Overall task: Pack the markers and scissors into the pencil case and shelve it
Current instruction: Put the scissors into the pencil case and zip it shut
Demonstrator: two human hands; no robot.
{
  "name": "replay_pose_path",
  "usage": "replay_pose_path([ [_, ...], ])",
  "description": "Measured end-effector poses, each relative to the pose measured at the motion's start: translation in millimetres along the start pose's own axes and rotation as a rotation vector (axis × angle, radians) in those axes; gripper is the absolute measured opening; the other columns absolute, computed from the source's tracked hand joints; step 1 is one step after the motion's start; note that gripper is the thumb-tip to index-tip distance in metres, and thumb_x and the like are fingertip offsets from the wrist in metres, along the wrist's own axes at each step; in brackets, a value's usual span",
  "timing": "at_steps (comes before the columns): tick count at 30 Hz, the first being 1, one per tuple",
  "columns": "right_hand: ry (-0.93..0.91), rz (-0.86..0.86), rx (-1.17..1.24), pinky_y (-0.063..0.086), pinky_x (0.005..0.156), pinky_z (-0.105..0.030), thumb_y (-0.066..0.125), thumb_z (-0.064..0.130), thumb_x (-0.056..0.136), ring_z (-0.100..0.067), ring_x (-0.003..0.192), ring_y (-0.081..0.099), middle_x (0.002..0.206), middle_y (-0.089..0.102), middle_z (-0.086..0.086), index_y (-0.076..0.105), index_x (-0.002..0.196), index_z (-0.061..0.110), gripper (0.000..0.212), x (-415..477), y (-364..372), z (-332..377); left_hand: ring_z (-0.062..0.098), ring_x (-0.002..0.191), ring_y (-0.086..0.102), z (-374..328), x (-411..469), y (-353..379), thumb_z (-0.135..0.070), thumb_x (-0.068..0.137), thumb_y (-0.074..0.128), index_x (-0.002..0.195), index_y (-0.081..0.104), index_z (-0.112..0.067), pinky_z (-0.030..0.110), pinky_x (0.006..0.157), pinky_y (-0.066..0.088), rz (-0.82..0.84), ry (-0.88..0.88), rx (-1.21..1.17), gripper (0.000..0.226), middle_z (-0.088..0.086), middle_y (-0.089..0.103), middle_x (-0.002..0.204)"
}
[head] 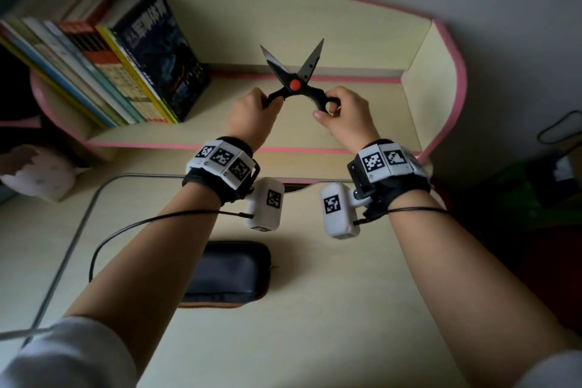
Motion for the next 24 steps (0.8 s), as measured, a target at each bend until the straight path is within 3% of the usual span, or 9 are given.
replay_pose_path([
  [4,0.026,0.028,0.073,0.054,0.083,-0.048,0.065,0.015,0.084,-0.021,0.087,0.056,0.094,0.052,-0.004,0.055,0.117,0.003,0.036,-26,11,34,0.025,0.064,0.057,5,-22,-31,-0.028,0.093,0.046,0.087,0.054,-0.006,0.03,0.057,0.042,0.036,0.026,-0.051,0.024,0.01,0.065,0.079],
  [7,0.059,0.036,0.125,0.057,0.075,-0.048,0.062,0.017,0.087,-0.033,0.088,0.066,0.105,0.059,-0.012,0.051,0.117,0.003,0.036,-48,27,61,0.005,0.042,0.052,8,-41,-46,-0.024,0.094,0.046,0.088,0.046,-0.008,0.015,0.039,0.04,0.105,0.062,-0.123,0.018,0.0,0.055,0.062],
  [10,0.073,0.052,0.156,0.059,0.068,-0.043,0.06,0.019,0.088,-0.029,0.084,0.066,0.11,0.058,-0.012,0.048,0.118,0.004,0.035,-74,46,87,-0.003,0.029,0.049,18,-62,-74,-0.021,0.094,0.045,0.09,0.044,-0.009,0.01,0.033,0.038,0.137,0.132,-0.122,0.013,-0.003,0.054,0.057],
  [15,0.097,0.141,0.203,0.056,0.056,-0.028,0.061,0.027,0.088,-0.015,0.07,0.059,0.088,0.051,0.005,0.045,0.116,0.009,0.037,-113,74,104,0.009,0.032,0.054,45,-97,-100,-0.022,0.094,0.046,0.095,0.044,-0.008,0.023,0.03,0.043,0.254,0.139,-0.122,0.015,0.004,0.062,0.061],
  [18,0.092,0.168,0.154,0.052,0.067,-0.03,0.069,0.042,0.077,-0.014,0.079,0.056,0.087,0.051,0.007,0.043,0.107,0.016,0.047,-140,88,113,0.027,0.049,0.062,63,-120,-109,-0.022,0.095,0.046,0.095,0.042,-0.008,0.027,0.033,0.044,0.326,0.133,-0.124,0.014,0.015,0.066,0.077],
  [20,0.066,0.187,0.097,0.046,0.072,-0.03,0.076,0.046,0.068,-0.013,0.083,0.053,0.087,0.049,0.007,0.043,0.106,0.016,0.058,-153,94,120,0.025,0.048,0.062,72,-130,-113,-0.02,0.095,0.046,0.097,0.042,-0.007,0.028,0.033,0.045,0.359,0.117,-0.165,0.014,0.021,0.065,0.085],
  [24,0.017,0.208,-0.05,0.039,0.064,-0.027,0.082,0.045,0.059,-0.016,0.084,0.048,0.098,0.047,-0.001,0.045,0.108,0.011,0.069,-172,106,134,0.023,0.046,0.06,84,-148,-119,-0.02,0.095,0.046,0.1,0.04,-0.005,0.034,0.038,0.051,0.398,0.063,-0.254,0.016,0.019,0.063,0.086],
])
Point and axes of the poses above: each hand's wrist, its own x-axis towards the middle knuckle, its own y-axis out of the palm, z = x × y, the point moved 7 cm from there along x, towards the middle knuckle
